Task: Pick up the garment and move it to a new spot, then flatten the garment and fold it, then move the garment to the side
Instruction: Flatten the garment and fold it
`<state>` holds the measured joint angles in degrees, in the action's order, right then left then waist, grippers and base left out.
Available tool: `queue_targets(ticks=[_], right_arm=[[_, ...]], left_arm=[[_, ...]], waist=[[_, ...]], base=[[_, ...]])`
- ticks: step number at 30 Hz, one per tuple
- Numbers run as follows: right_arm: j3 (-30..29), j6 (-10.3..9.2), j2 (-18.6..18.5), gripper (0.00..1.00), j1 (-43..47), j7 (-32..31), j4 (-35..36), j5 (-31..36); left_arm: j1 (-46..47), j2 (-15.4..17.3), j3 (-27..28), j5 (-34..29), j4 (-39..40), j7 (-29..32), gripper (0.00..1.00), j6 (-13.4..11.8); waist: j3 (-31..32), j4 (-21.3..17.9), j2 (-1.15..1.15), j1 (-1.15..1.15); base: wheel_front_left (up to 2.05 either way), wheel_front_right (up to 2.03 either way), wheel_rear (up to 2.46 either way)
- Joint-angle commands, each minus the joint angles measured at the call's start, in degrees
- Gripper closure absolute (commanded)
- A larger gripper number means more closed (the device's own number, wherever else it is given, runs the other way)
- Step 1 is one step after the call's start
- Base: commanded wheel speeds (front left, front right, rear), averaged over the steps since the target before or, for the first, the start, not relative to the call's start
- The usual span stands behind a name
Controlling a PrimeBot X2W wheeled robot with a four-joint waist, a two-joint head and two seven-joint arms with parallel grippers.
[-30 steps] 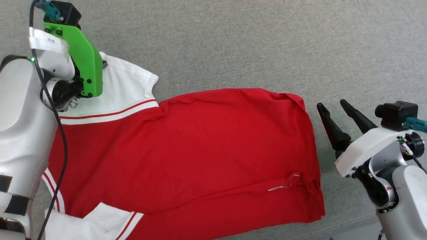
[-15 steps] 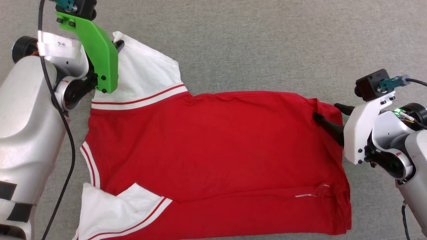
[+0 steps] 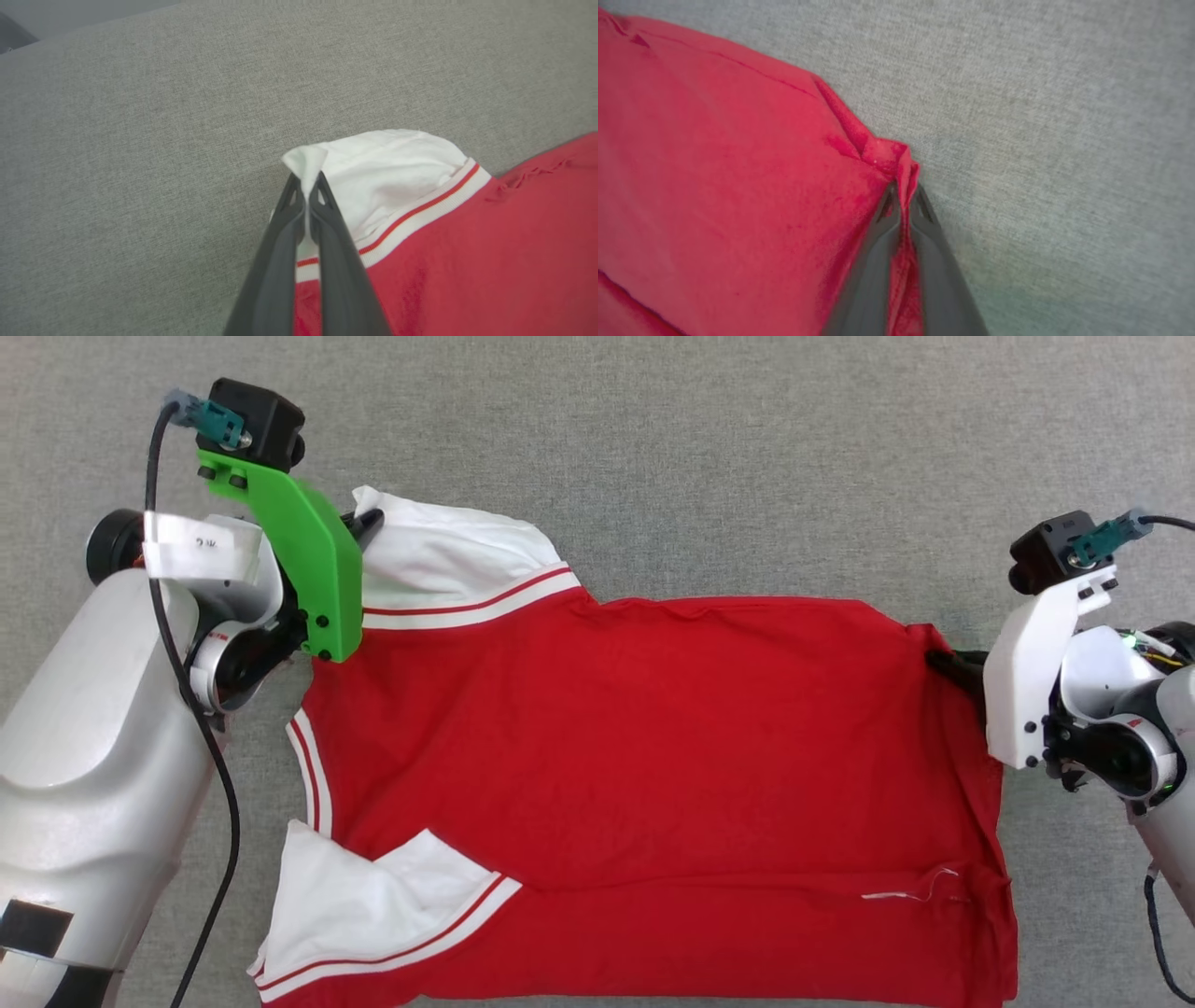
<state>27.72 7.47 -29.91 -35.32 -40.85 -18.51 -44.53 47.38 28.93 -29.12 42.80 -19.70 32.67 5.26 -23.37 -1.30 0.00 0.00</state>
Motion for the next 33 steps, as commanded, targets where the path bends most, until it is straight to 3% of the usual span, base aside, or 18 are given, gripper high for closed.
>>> queue_targets(ticks=[1, 6, 13, 27, 33], right_arm=[[0.65, 0.02, 0.80, 1.00, 1.67, 0.69, -1.30, -0.14], [-3.59, 0.02, -0.25, 1.00, 2.23, 4.61, 0.60, -0.56], [-9.02, 0.02, -0.34, 1.00, 10.32, 7.63, 4.29, 0.85], [-16.25, 0.02, 5.59, 1.00, 29.13, 10.85, 9.97, 5.50], [-18.14, 0.02, 8.20, 1.00, 35.35, 11.54, 12.77, 8.54]], left_arm=[[-1.34, 0.26, 0.41, 0.36, 0.38, -0.97, 1.00, -0.51], [-4.07, 0.81, 1.92, 0.85, 1.56, -4.76, 1.00, -1.14], [-13.67, 2.68, 4.94, 3.22, 5.98, -9.60, 1.00, -3.25], [-43.96, 4.32, 9.27, 8.16, 19.05, -16.80, 1.00, -12.53], [-51.13, 3.89, 9.08, 9.52, 19.86, -17.33, 1.00, -14.33]], waist=[[1.35, 0.29, 0.00, 0.00], [4.68, 0.88, 0.00, 0.00], [10.65, 1.57, 0.00, 0.00], [16.47, 1.96, 0.00, 0.00], [16.89, 1.62, 0.00, 0.00]], base=[[0.00, 0.00, 0.00], [0.00, 0.00, 0.00], [0.00, 0.00, 0.00], [0.00, 0.00, 0.00], [0.00, 0.00, 0.00]])
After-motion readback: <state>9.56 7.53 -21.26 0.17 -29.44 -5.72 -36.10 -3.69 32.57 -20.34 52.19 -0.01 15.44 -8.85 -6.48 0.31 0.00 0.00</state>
